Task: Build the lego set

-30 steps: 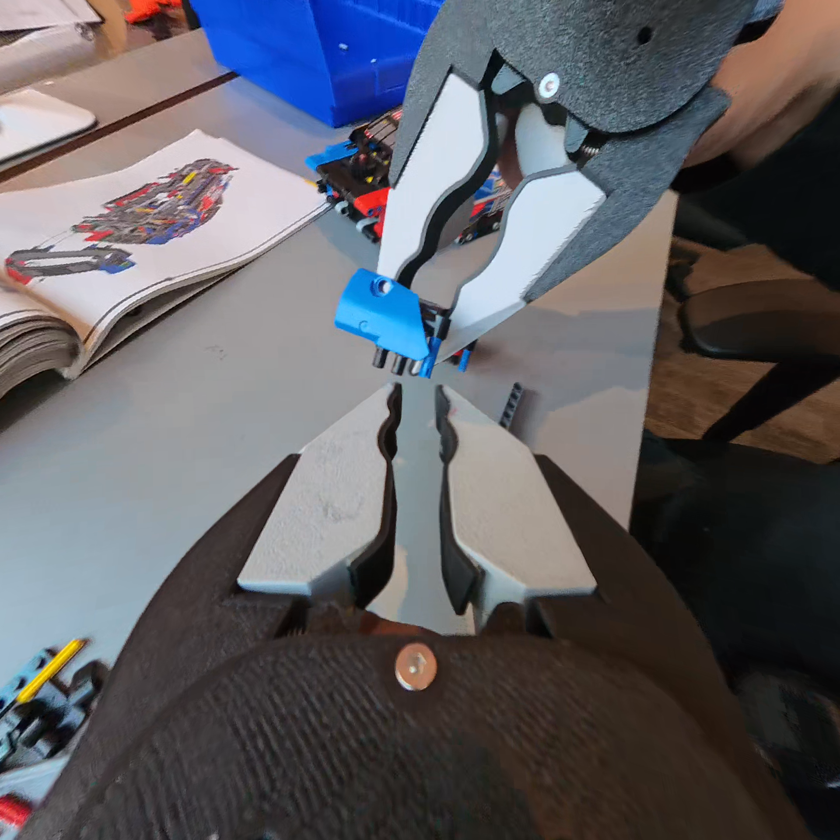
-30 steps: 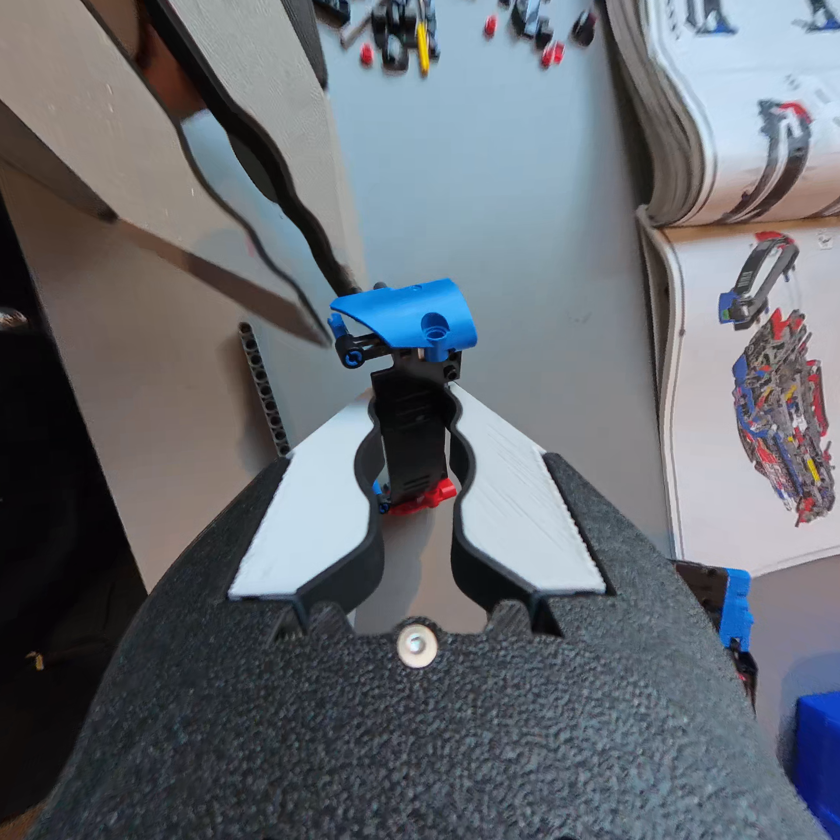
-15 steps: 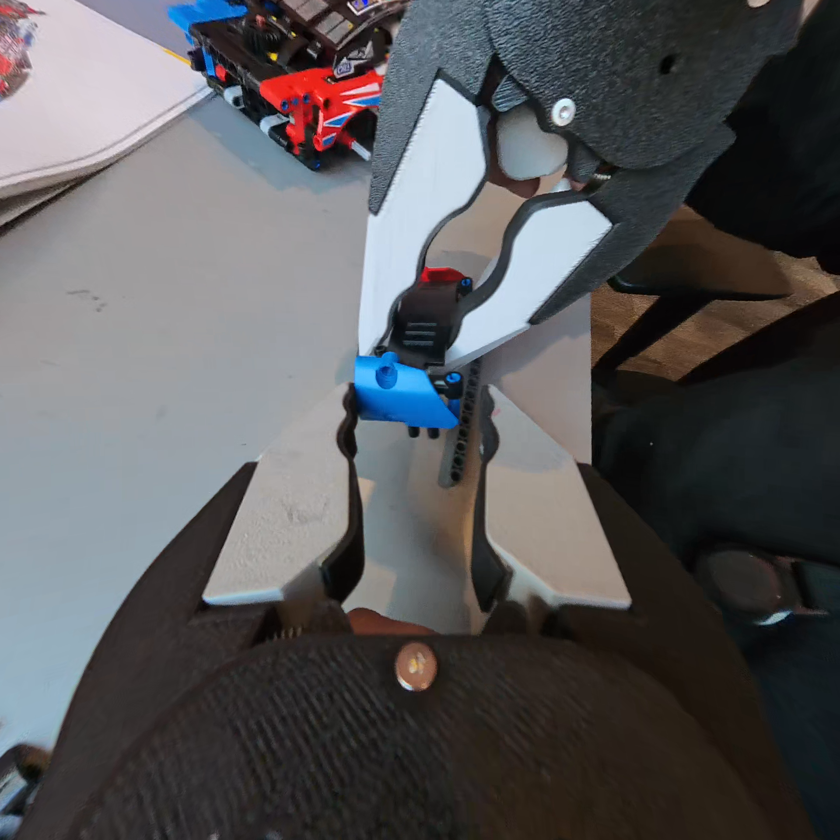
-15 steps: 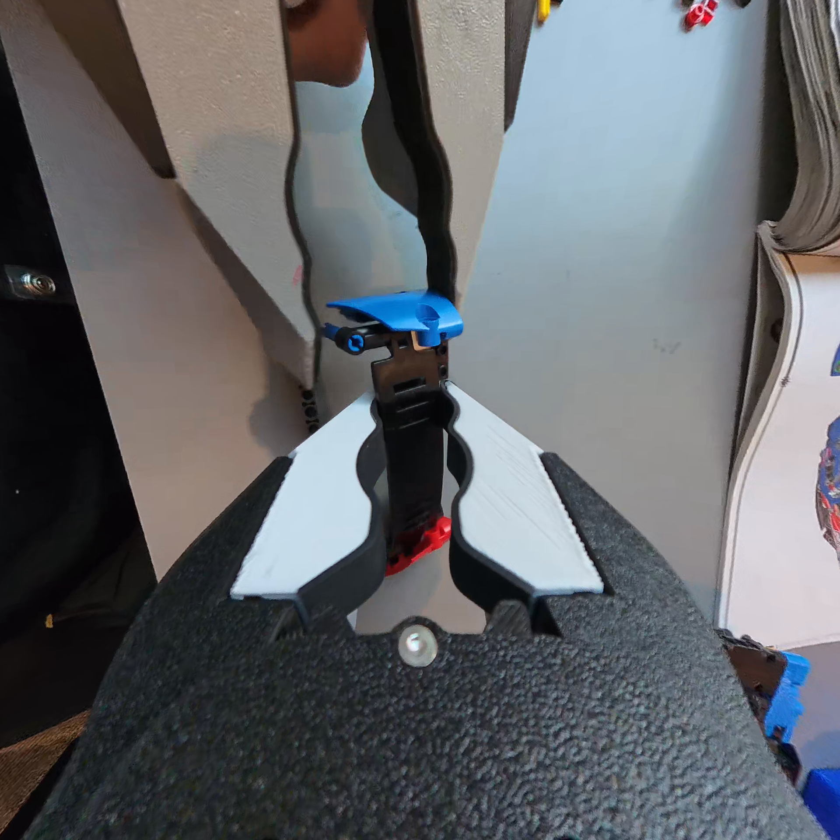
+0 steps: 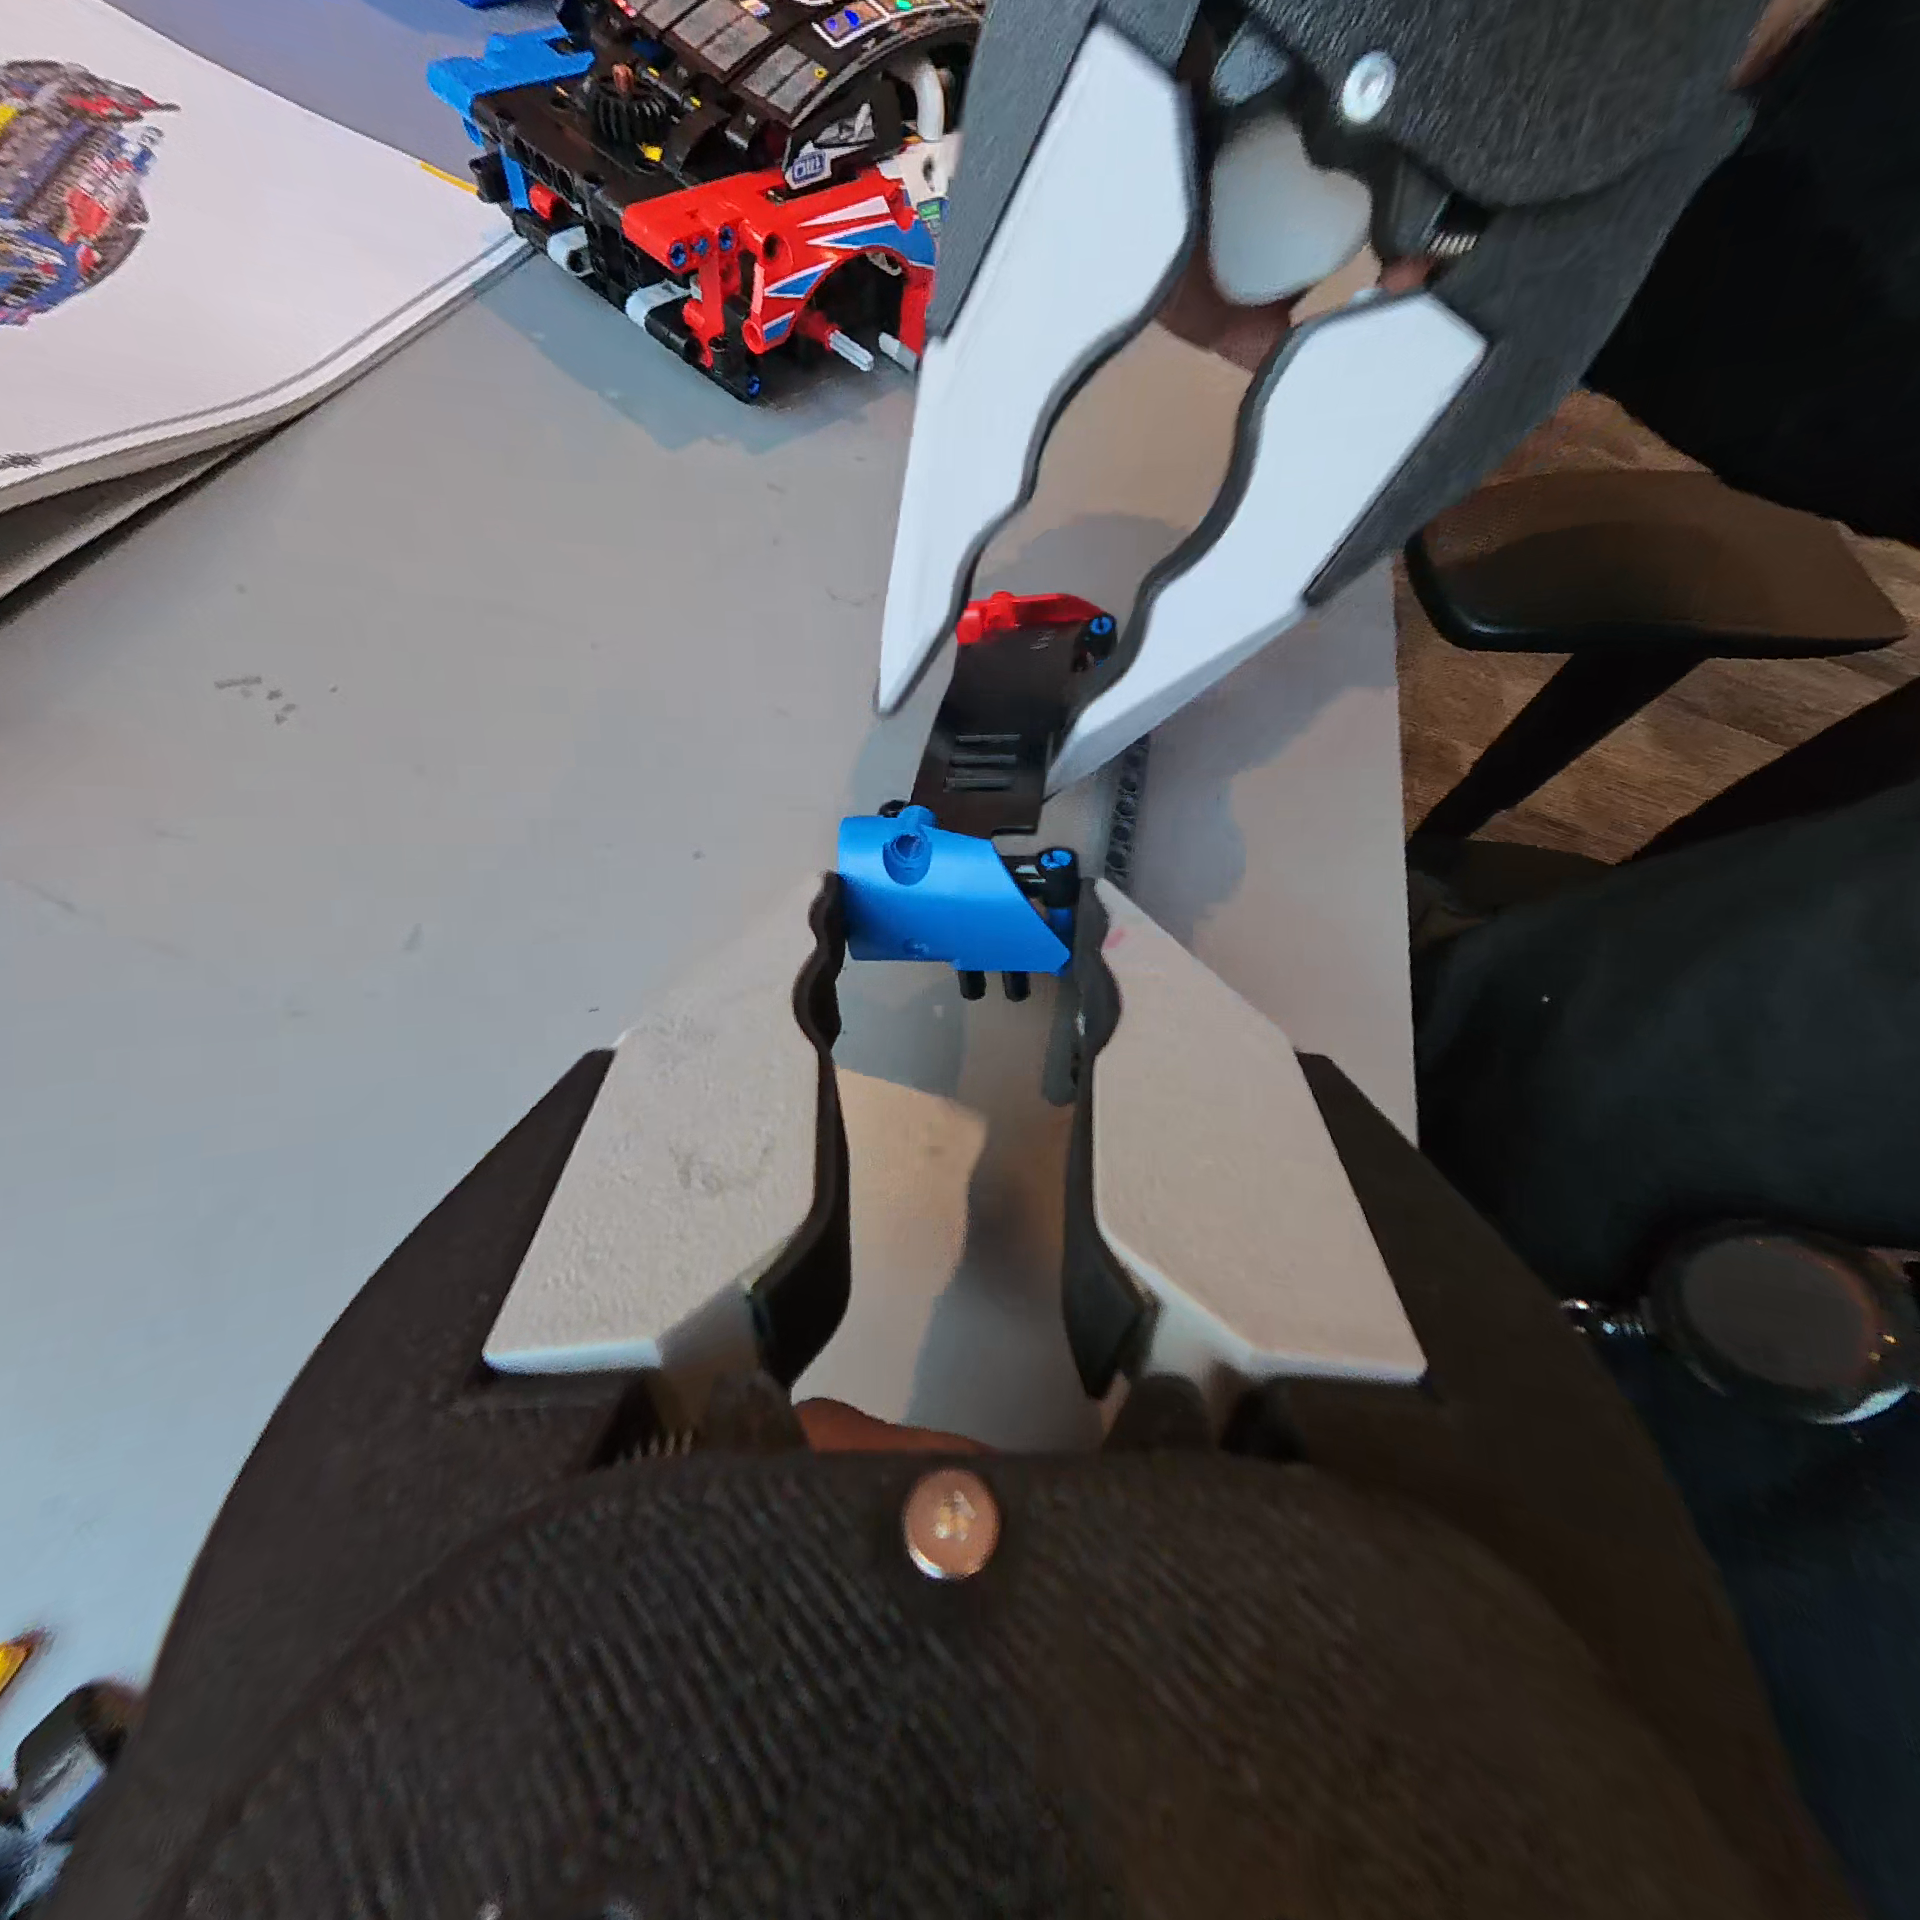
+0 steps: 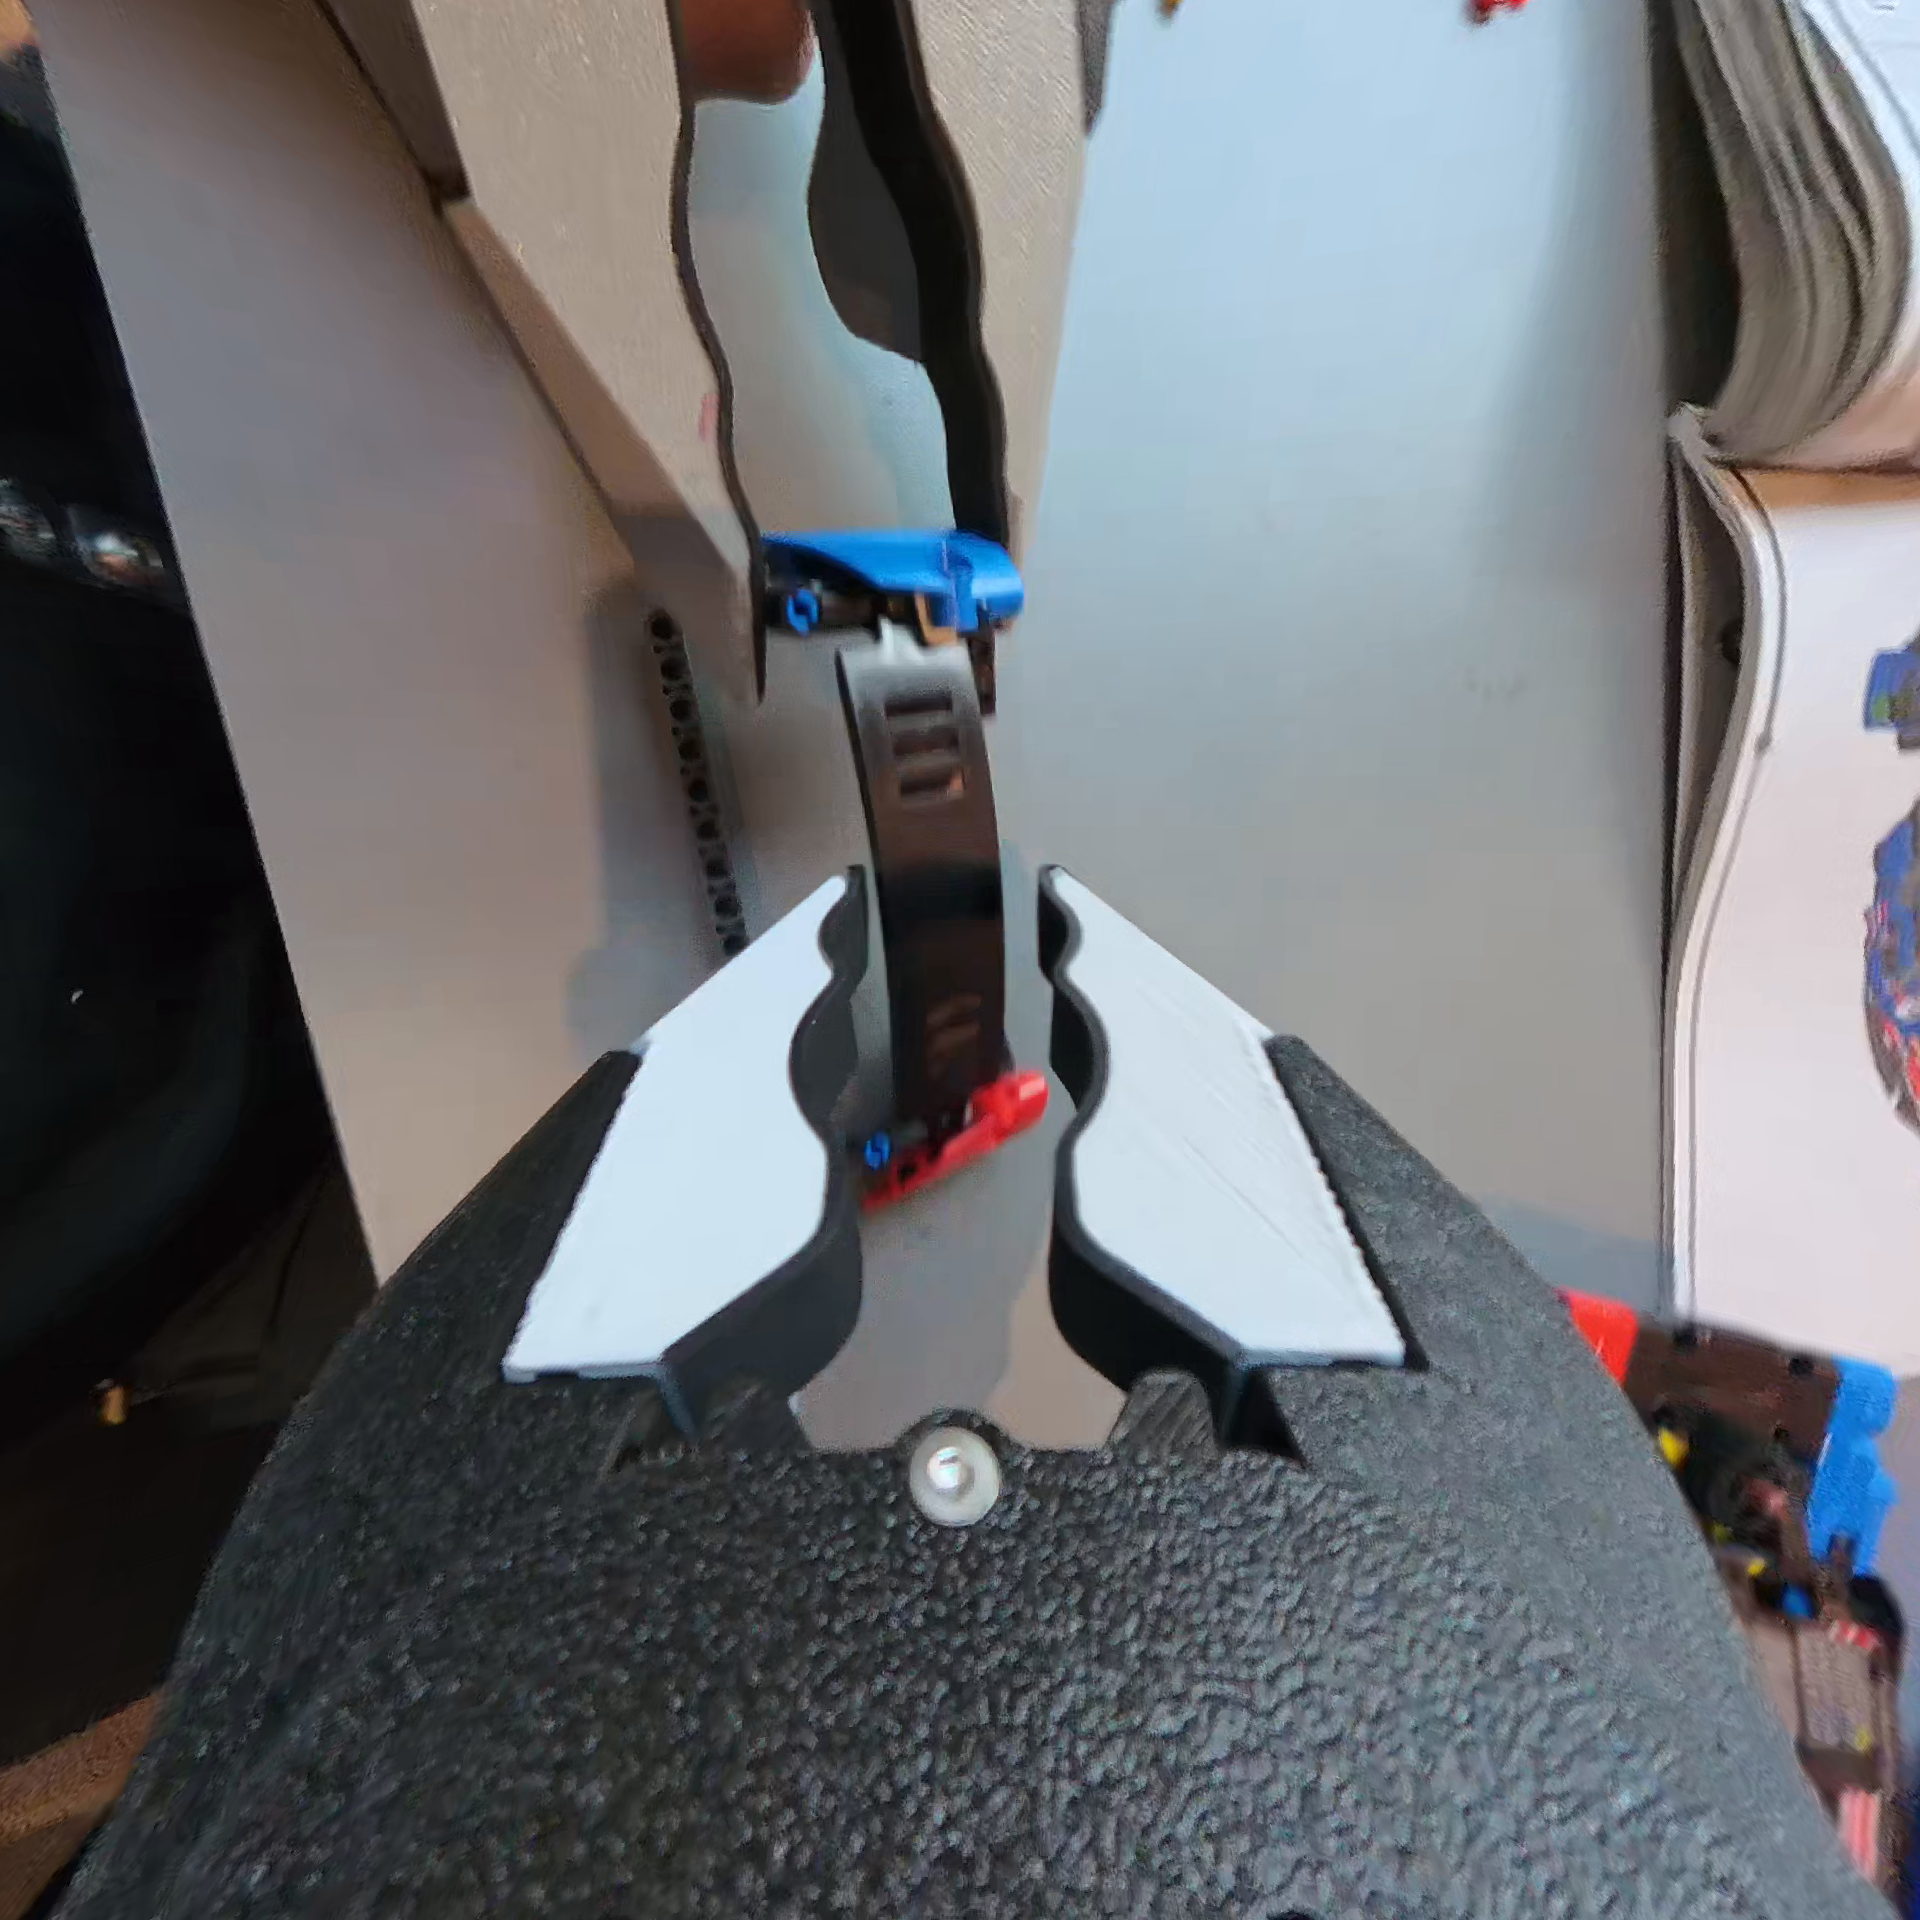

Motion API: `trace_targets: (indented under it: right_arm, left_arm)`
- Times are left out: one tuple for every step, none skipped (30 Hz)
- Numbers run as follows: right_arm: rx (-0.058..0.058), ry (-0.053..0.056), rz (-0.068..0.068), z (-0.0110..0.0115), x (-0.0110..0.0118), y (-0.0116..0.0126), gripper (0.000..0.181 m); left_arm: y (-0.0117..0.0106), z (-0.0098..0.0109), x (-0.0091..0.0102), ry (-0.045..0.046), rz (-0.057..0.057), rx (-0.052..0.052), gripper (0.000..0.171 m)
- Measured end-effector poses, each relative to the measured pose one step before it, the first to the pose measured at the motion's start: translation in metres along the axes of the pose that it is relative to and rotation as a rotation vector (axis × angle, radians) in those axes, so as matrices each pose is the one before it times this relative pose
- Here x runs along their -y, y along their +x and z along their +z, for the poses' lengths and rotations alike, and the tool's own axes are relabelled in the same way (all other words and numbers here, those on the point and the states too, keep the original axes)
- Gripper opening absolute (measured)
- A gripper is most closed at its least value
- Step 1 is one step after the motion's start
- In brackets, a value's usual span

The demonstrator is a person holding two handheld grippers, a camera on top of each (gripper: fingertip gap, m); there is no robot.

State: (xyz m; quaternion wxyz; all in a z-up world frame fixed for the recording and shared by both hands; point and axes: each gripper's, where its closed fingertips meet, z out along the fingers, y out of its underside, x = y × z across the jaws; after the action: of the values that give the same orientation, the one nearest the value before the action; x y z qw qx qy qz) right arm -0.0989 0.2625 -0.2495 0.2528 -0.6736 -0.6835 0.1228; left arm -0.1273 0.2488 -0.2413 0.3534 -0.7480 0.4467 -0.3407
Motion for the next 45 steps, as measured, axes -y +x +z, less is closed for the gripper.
trace_targets:
  right_arm:
    - [-0.0027, 0.0314, 0.0330, -0.00818, -0.00396, 0.00084, 0.036]
    - [-0.0101, 0.0319, 0.0458, -0.00876, -0.00461, 0.00205, 0.036]
    - [-0.0131, 0.0295, 0.0550, -0.00892, -0.00573, 0.00273, 0.036]
    - [-0.0124, 0.0293, 0.0579, -0.00846, -0.00627, 0.00252, 0.036]
    - [-0.0077, 0.0290, 0.0573, -0.00730, -0.00653, 0.00178, 0.036]
    - [0.0014, 0.0256, 0.0563, -0.00547, -0.00704, 0.00046, 0.035]
    - [0.0114, 0.0221, 0.0544, -0.00285, -0.00687, -0.00071, 0.033]
    - [0.0121, 0.0171, 0.0554, 0.00002, -0.00664, -0.00041, 0.031]
    - [0.0103, 0.0077, 0.0622, 0.00219, -0.00631, -0.00022, 0.028]
    - [0.0160, 0.0011, 0.0607, 0.00361, -0.00537, -0.00171, 0.027]
    - [0.0195, 0.0057, 0.0372, 0.00380, -0.00332, -0.00382, 0.027]
    - [0.0085, 0.0139, 0.0101, 0.00355, -0.00094, -0.00382, 0.028]
    - [-0.0115, 0.0149, -0.0016, 0.00304, 0.00071, -0.00162, 0.030]
    - [-0.0182, 0.0106, -0.0031, 0.00282, 0.00110, -0.00046, 0.034]
    - [-0.0198, 0.0078, -0.0045, 0.00240, 0.00140, 0.00042, 0.039]
    - [-0.0338, 0.0049, -0.0077, 0.00154, 0.00132, 0.00360, 0.042]
    - [-0.0401, -0.0010, -0.0098, 0.00089, 0.00046, 0.00558, 0.041]
    - [-0.0260, -0.0055, -0.0053, 0.00106, -0.00024, 0.00381, 0.040]
    - [-0.0007, -0.0016, 0.0064, 0.00128, 0.00039, -0.00024, 0.037]
    - [0.0132, 0.0056, 0.0132, 0.00120, 0.00127, -0.00296, 0.033]
    - [0.0114, 0.0025, 0.0088, 0.00076, 0.00055, -0.00357, 0.033]
    - [-0.0088, -0.0021, 0.0035, 0.00008, -0.00029, -0.00086, 0.034]
    - [-0.0200, -0.0039, -0.0027, -0.00038, -0.00087, 0.00081, 0.033]
    - [-0.0167, -0.0037, -0.0022, -0.00066, -0.00117, 0.00059, 0.026]
    - [-0.0014, 0.0063, 0.0033, -0.00050, 0.00005, -0.00162, 0.023]
    - [-0.0051, 0.0063, 0.0091, -0.00012, -0.00041, -0.00057, 0.023]
    - [0.0026, 0.0090, 0.0022, -0.00042, -0.00036, -0.00128, 0.023]
    - [0.0087, 0.0103, 0.0068, -0.00093, -0.00039, -0.00137, 0.023]
    - [0.0144, 0.0166, 0.0238, -0.00139, 0.00056, -0.00128, 0.022]
    - [0.0206, 0.0244, 0.0344, -0.00211, 0.00149, -0.00148, 0.022]
    - [0.0254, 0.0289, 0.0350, -0.00265, 0.00205, -0.00223, 0.022]
    - [0.0287, 0.0283, 0.0293, -0.00273, 0.00195, -0.00312, 0.022]
    - [0.0267, 0.0261, 0.0248, -0.00238, 0.00147, -0.00312, 0.022]
    - [0.0214, 0.0211, 0.0188, -0.00143, 0.00035, -0.00259, 0.023]
    - [0.0147, 0.0132, 0.0139, -0.00011, -0.00105, -0.00183, 0.023]
    - [0.0064, 0.0046, 0.0082, 0.00101, -0.00217, -0.00058, 0.023]
    - [-0.0004, -0.0041, 0.0030, 0.00188, -0.00289, 0.00011, 0.023]
    - [-0.0065, -0.0096, -0.0014, 0.00214, -0.00262, 0.00071, 0.022]
    - [-0.0057, -0.0104, -0.0007, 0.00141, -0.00166, 0.00043, 0.022]
    - [-0.0061, 0.0001, -0.0051, 0.00041, 0.00056, 0.00042, 0.022]
    - [-0.0023, 0.0066, -0.0045, -0.00054, 0.00175, -0.00006, 0.022]
    - [0.0007, 0.0051, -0.0038, -0.00053, 0.00152, -0.00017, 0.022]
    - [0.0017, 0.0000, -0.0008, -0.00005, 0.00070, -0.00025, 0.022]
    - [0.0000, -0.0021, 0.0011, 0.00036, 0.00020, 0.00003, 0.022]
    - [0.0006, -0.0052, 0.0023, 0.00096, -0.00047, -0.00017, 0.022]
  left_arm:
    - [-0.00085, -0.00131, 0.00055, 0.00698, -0.0002, 0.0074, 0.042]
    - [-0.00134, -0.00115, 0.00047, 0.00682, -0.0015, 0.0091, 0.042]
    - [-0.00125, -0.00133, 0.00078, 0.00877, -0.0008, 0.0091, 0.042]
    - [-0.00036, -0.00116, 0.00078, 0.00804, 0.0001, 0.0036, 0.042]
    - [0.00002, -0.00117, 0.00081, 0.00869, 0.0014, 0.0015, 0.042]
    - [0.00004, -0.00098, 0.00044, 0.00606, 0.0014, 0.0013, 0.042]
    - [0.00042, -0.00034, -0.00072, -0.00237, 0.0013, -0.0019, 0.042]
    - [0.00069, -0.00008, -0.00101, -0.00527, 0.0045, -0.0041, 0.042]
    - [0.00043, 0.00007, -0.00088, -0.00558, 0.0070, -0.0019, 0.042]
    - [-0.00092, 0.00041, -0.00135, -0.01080, 0.0104, 0.0080, 0.042]
    - [-0.00088, 0.00066, -0.00188, -0.01435, 0.0166, 0.0102, 0.042]
    - [-0.00055, 0.00070, -0.00179, -0.01341, 0.0174, 0.0121, 0.042]
    - [0.00014, 0.00074, -0.00151, -0.01250, 0.0141, 0.0100, 0.042]
    - [0.00124, 0.00069, -0.00133, -0.00932, 0.0108, 0.0049, 0.042]
    - [0.00248, 0.00080, -0.00054, -0.00450, 0.0073, -0.0017, 0.042]
    - [0.00279, 0.00084, -0.00056, -0.00411, 0.0065, -0.0045, 0.042]
    - [0.00174, 0.00073, -0.00088, -0.00737, 0.0079, -0.0003, 0.042]
    - [0.00048, 0.00077, -0.00074, -0.00679, 0.0099, 0.0054, 0.042]
    - [-0.00015, 0.00055, -0.00060, -0.00567, 0.0075, 0.0082, 0.042]
    - [-0.00034, 0.00041, -0.00056, -0.00484, 0.0034, 0.0057, 0.042]
    - [-0.00004, 0.00016, -0.00017, -0.00162, 0.0014, 0.0026, 0.042]
    - [-0.00021, -0.00014, 0.00005, 0.00050, -0.0014, 0.0049, 0.042]
    - [0.00058, -0.00023, 0.00007, 0.00156, -0.0014, 0.0009, 0.042]
    - [0.00124, -0.00024, 0.00009, 0.00204, -0.0002, -0.0015, 0.042]
    - [0.00090, 0.00000, -0.00027, -0.00086, 0.0014, 0.0028, 0.042]
    - [0.00056, -0.00006, -0.00099, -0.00565, 0.0045, 0.0058, 0.042]
    - [0.00004, -0.00003, -0.00090, -0.00510, 0.0082, 0.0076, 0.042]
    - [0.00026, -0.00031, -0.00041, -0.00169, 0.0086, 0.0054, 0.042]
    - [0.00105, -0.00047, 0.00005, 0.00195, 0.0064, -0.0002, 0.042]
    - [0.00101, -0.00079, 0.00077, 0.00684, 0.0022, -0.0001, 0.042]
    - [0.00127, -0.00092, 0.00075, 0.00751, -0.0028, -0.0032, 0.042]
    - [0.00175, -0.00115, 0.00017, 0.00542, -0.0048, -0.0070, 0.042]
    - [0.00173, -0.00119, -0.00028, 0.00342, -0.0032, -0.0054, 0.042]
    - [0.00134, -0.00119, -0.00033, 0.00303, -0.0005, -0.0023, 0.042]
    - [0.00134, -0.00107, -0.00032, 0.00231, 0.0032, -0.0021, 0.042]
    - [0.00088, -0.00064, -0.00054, -0.00065, 0.0062, 0.0000, 0.042]
    - [-0.00013, -0.00003, -0.00118, -0.00722, 0.0070, 0.0036, 0.042]
    - [-0.00039, 0.00063, -0.00184, -0.01318, 0.0082, 0.0045, 0.042]
    - [-0.00066, 0.00081, -0.00188, -0.01412, 0.0114, 0.0063, 0.042]
    - [-0.00065, 0.00044, -0.00113, -0.00871, 0.0142, 0.0085, 0.042]
    - [-0.00075, 0.00008, -0.00038, -0.00293, 0.0115, 0.0087, 0.042]
    - [-0.00045, -0.00033, 0.00024, 0.00261, 0.0033, 0.0025, 0.042]
    - [-0.00046, -0.00079, 0.00120, 0.00975, -0.0065, -0.0019, 0.042]
    - [-0.00040, -0.00089, 0.00138, 0.01134, -0.0130, -0.0050, 0.042]
    - [-0.00034, -0.00059, 0.00020, 0.00340, -0.0139, -0.0046, 0.042]
